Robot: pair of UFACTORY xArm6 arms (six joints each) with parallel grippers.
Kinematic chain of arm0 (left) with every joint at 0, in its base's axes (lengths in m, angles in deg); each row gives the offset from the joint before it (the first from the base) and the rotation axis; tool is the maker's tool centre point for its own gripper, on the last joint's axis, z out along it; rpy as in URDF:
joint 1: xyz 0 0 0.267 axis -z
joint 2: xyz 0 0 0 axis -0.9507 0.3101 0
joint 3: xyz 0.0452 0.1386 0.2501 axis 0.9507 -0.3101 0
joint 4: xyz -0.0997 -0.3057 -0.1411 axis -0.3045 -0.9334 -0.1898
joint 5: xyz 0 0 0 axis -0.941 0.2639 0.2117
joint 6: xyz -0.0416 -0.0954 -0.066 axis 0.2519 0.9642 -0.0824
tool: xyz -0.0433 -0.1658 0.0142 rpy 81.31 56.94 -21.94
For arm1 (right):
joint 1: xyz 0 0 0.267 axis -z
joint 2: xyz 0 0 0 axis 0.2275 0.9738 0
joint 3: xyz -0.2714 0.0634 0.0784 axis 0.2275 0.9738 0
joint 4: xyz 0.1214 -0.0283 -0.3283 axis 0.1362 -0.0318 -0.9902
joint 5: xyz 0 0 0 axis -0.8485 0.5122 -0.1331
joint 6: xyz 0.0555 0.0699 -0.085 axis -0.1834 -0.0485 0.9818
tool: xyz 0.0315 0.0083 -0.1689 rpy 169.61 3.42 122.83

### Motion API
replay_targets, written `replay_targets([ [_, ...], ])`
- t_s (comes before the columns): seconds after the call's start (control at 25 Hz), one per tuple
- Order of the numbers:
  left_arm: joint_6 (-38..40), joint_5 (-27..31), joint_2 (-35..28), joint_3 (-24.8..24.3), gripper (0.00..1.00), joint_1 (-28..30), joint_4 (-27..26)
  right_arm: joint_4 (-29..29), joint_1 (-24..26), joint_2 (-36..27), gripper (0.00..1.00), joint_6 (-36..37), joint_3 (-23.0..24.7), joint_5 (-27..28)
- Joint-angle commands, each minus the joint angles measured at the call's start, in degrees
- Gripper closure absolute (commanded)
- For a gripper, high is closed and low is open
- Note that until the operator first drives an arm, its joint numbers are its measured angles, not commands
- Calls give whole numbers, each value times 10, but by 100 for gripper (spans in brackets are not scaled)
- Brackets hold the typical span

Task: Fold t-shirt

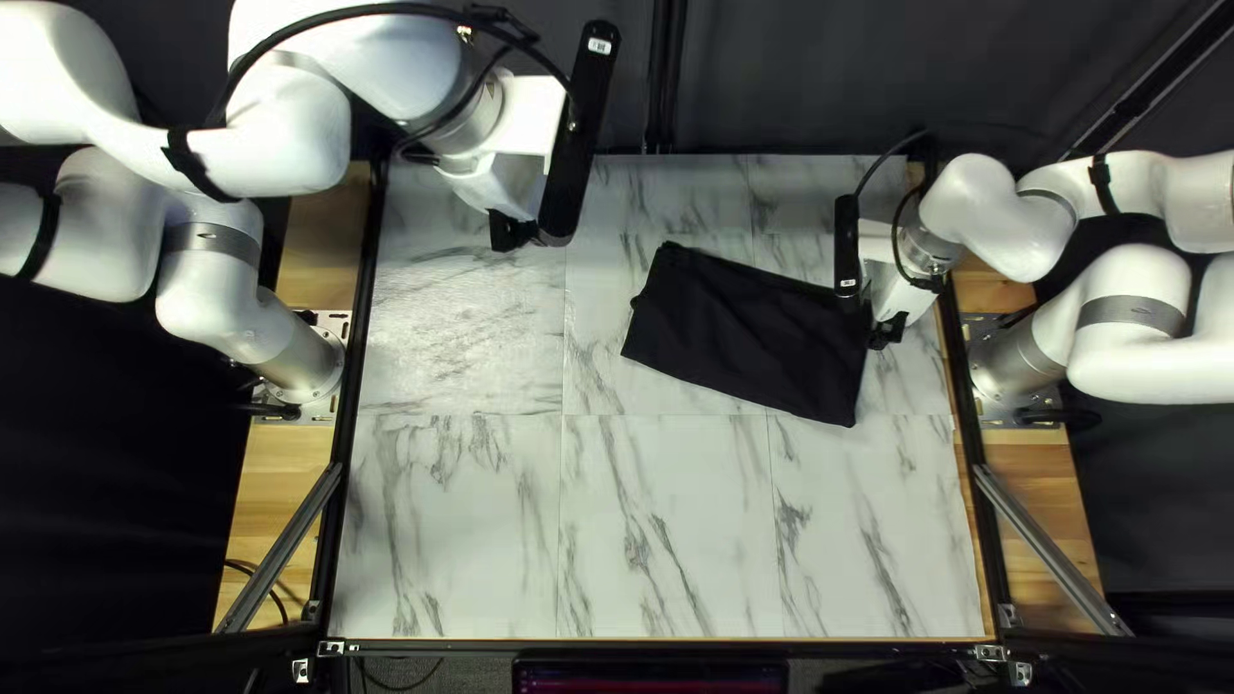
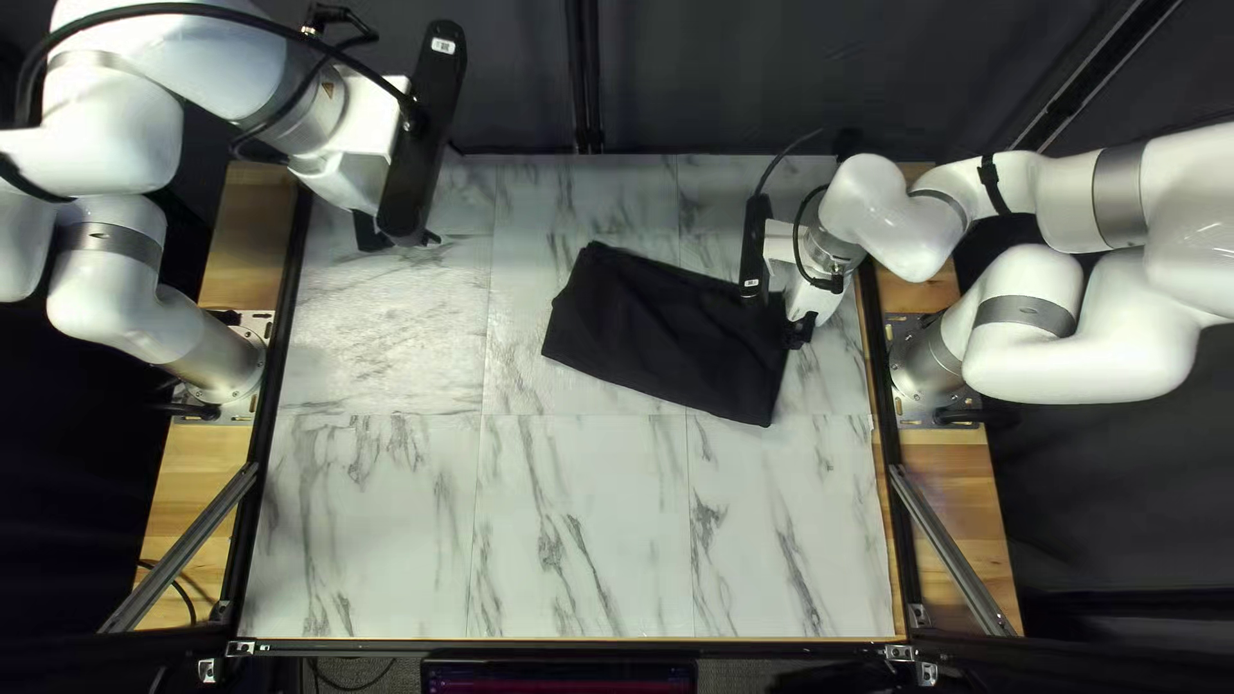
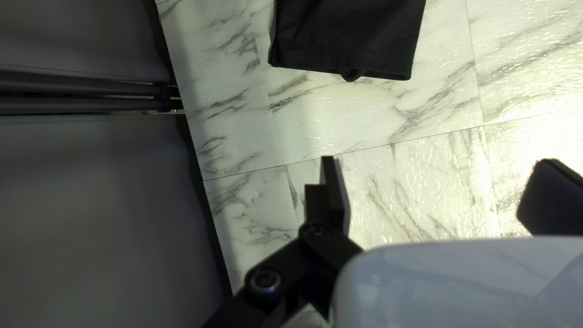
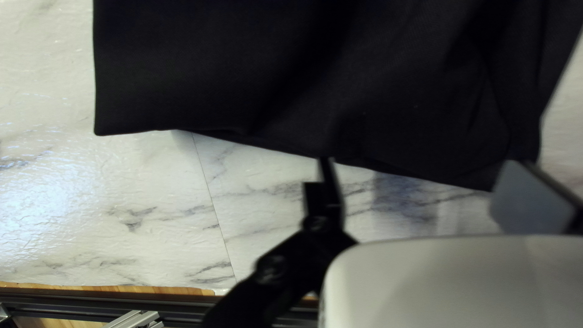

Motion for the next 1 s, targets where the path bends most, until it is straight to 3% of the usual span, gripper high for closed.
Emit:
replay_targets([
  [0.04, 0, 0, 0, 0, 0, 0, 0, -20, -6, -31, 100, -21, -9, 35],
  [0.44, 0, 0, 0, 0, 0, 0, 0, -92, -54, -142, 100, -119, -40, 161],
  [0.8, 0, 0, 0, 0, 0, 0, 0, -138, -96, -186, 100, -184, -59, 224],
  [0.96, 0, 0, 0, 0, 0, 0, 0, -140, -61, -182, 100, -157, -31, 199],
  [1.0, 0, 0, 0, 0, 0, 0, 0, -134, -34, -163, 100, -131, -16, 168],
])
